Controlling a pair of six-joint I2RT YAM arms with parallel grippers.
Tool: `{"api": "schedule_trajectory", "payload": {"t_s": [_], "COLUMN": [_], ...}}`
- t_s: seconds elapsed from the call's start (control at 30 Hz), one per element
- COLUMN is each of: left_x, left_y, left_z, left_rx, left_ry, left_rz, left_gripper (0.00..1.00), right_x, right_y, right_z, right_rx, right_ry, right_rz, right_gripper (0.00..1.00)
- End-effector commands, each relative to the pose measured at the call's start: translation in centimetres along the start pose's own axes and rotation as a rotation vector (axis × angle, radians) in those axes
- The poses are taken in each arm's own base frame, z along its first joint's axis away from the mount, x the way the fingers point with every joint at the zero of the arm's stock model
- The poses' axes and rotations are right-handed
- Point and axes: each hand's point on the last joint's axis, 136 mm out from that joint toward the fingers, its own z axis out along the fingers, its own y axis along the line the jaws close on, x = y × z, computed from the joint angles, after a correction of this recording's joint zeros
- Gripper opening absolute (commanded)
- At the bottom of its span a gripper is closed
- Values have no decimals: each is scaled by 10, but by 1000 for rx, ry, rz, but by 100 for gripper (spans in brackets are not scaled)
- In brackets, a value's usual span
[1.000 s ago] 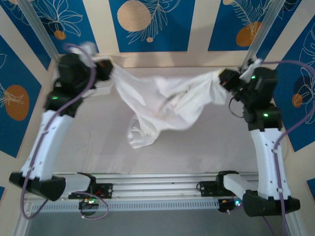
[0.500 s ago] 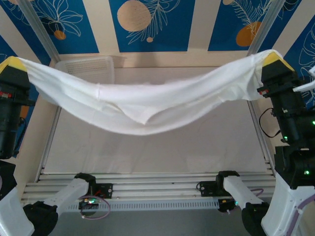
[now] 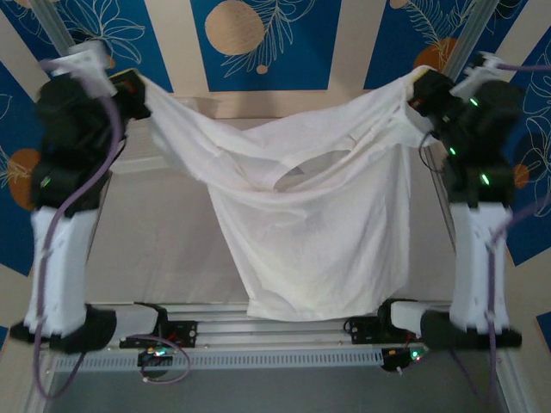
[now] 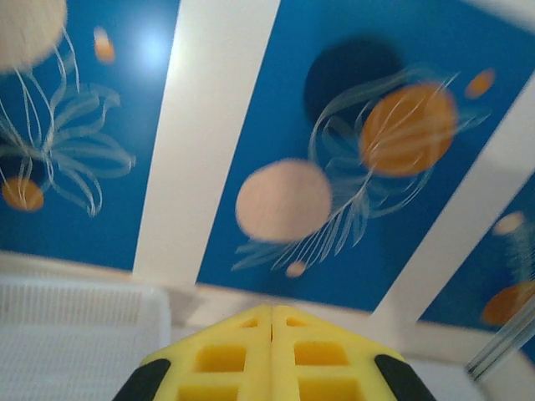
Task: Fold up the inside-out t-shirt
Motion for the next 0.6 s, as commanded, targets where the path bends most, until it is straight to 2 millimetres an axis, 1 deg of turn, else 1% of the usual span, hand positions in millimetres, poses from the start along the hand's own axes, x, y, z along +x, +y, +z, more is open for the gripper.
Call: {"api": "schedule_trajectory", "payload": {"t_s": [0.0, 0.03, 0.07, 0.1, 0.13, 0.17, 0.2, 0.23, 0.27, 0.3, 0.33, 0.4, 0.47, 0.5, 0.57], "left_x": [65, 84, 103, 117, 131, 141, 149, 151, 152, 151, 147, 140, 138, 139, 154], "left_y": [29, 41, 52, 61, 64, 64, 62, 58, 51, 47, 43, 34, 18, 6, -23], "left_z": [81, 108, 134, 155, 180, 200, 212, 221, 224, 222, 216, 200, 173, 159, 121], "left_rx": [-42, -61, -84, -101, -96, -78, -61, -30, 3, 20, 34, 76, 153, 194, 280], "left_ry": [189, 238, 281, 308, 334, 354, 375, 386, 392, 387, 373, 340, 319, 313, 321], "left_rz": [-87, -125, -155, -171, -172, -167, -170, -172, -171, -164, -149, -139, -131, -110, -13], "left_gripper": [0, 0, 1, 11, 26, 43, 51, 58, 63, 65, 66, 69, 70, 70, 70], "right_x": [52, 68, 79, 88, 97, 104, 111, 115, 118, 120, 121, 122, 131, 135, 154], "right_y": [-57, -75, -91, -101, -113, -121, -125, -125, -119, -116, -111, -103, -96, -94, -92], "right_z": [73, 96, 118, 136, 156, 171, 179, 186, 188, 187, 184, 175, 157, 148, 121], "right_rx": [104, 141, 166, 177, 189, 204, 213, 206, 188, 178, 169, 133, 88, 81, 78], "right_ry": [166, 207, 243, 276, 320, 373, 427, 477, 513, 528, 527, 515, 526, 530, 551], "right_rz": [91, 110, 126, 131, 139, 156, 171, 176, 166, 148, 125, 112, 135, 146, 166], "right_gripper": [0, 0, 2, 17, 37, 51, 57, 60, 61, 62, 64, 66, 66, 66, 66]}}
